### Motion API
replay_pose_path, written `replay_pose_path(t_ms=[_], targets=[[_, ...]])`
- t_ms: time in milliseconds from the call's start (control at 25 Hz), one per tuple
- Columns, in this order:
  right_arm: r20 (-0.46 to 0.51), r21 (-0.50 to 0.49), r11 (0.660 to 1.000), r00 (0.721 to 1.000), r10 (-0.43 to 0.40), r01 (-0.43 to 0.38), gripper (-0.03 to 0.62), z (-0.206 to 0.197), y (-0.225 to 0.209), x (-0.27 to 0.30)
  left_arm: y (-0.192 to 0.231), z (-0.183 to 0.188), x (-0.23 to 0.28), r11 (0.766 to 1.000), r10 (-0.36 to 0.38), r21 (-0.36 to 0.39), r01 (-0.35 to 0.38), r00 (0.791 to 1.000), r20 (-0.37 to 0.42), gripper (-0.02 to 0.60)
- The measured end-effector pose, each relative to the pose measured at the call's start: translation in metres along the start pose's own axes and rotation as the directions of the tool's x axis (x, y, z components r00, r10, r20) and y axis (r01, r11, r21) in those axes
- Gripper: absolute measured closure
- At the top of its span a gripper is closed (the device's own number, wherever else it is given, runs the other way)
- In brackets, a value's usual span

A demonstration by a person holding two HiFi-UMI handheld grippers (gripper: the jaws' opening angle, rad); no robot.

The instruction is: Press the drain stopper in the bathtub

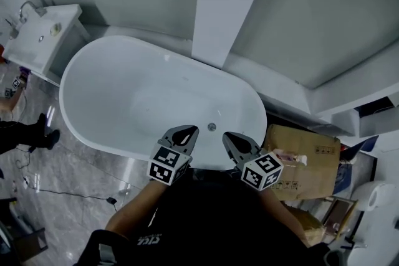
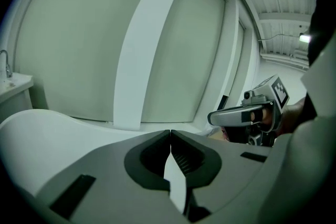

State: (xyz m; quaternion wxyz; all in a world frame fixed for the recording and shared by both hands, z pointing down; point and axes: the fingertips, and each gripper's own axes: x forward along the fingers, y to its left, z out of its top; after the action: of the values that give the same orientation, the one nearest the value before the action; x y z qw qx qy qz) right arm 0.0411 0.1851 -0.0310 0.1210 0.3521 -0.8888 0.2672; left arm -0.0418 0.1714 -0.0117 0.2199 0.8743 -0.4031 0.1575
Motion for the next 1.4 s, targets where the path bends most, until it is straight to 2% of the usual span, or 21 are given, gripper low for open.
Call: replay_pose_path(t_ms=[240, 400, 680, 920, 1080, 1240, 1400], targets=[[0.010, 0.009, 0.999, 0.999, 0.049, -0.049, 0.580, 0.019, -0.054, 0.013, 0.008, 0.014, 0.041, 0.998, 0.069, -0.008, -0.069, 0.997, -0.036, 0.563], [-0.047, 0.029, 0.995, 0.994, 0.098, -0.097, 0.580, 0.008, -0.088, 0.018, 0.004, 0.023, 0.072, 0.990, 0.117, -0.070, -0.121, 0.992, -0.049, 0.563], [-0.127, 0.013, 0.990, 0.981, 0.143, -0.143, 0.580, -0.002, -0.130, 0.047, 0.028, 0.029, 0.123, 0.980, 0.171, -0.090, -0.178, 0.982, -0.076, 0.563], [-0.168, 0.017, 0.993, 0.979, 0.117, -0.116, 0.580, -0.016, -0.138, 0.069, 0.048, 0.001, 0.137, 0.980, 0.138, -0.128, -0.154, 0.982, -0.129, 0.563], [-0.205, 0.008, 0.996, 0.975, 0.090, -0.090, 0.580, -0.034, -0.147, 0.093, 0.060, -0.027, 0.158, 0.991, 0.055, -0.115, -0.075, 0.985, -0.165, 0.563], [-0.224, 0.058, 0.997, 0.973, 0.063, -0.052, 0.580, -0.070, -0.169, 0.119, 0.074, -0.061, 0.188, 0.997, -0.001, -0.075, -0.015, 0.979, -0.203, 0.563], [-0.261, 0.107, 0.994, 0.964, 0.044, -0.016, 0.580, -0.125, -0.191, 0.144, 0.096, -0.095, 0.214, 0.998, -0.004, -0.066, -0.010, 0.977, -0.212, 0.563]])
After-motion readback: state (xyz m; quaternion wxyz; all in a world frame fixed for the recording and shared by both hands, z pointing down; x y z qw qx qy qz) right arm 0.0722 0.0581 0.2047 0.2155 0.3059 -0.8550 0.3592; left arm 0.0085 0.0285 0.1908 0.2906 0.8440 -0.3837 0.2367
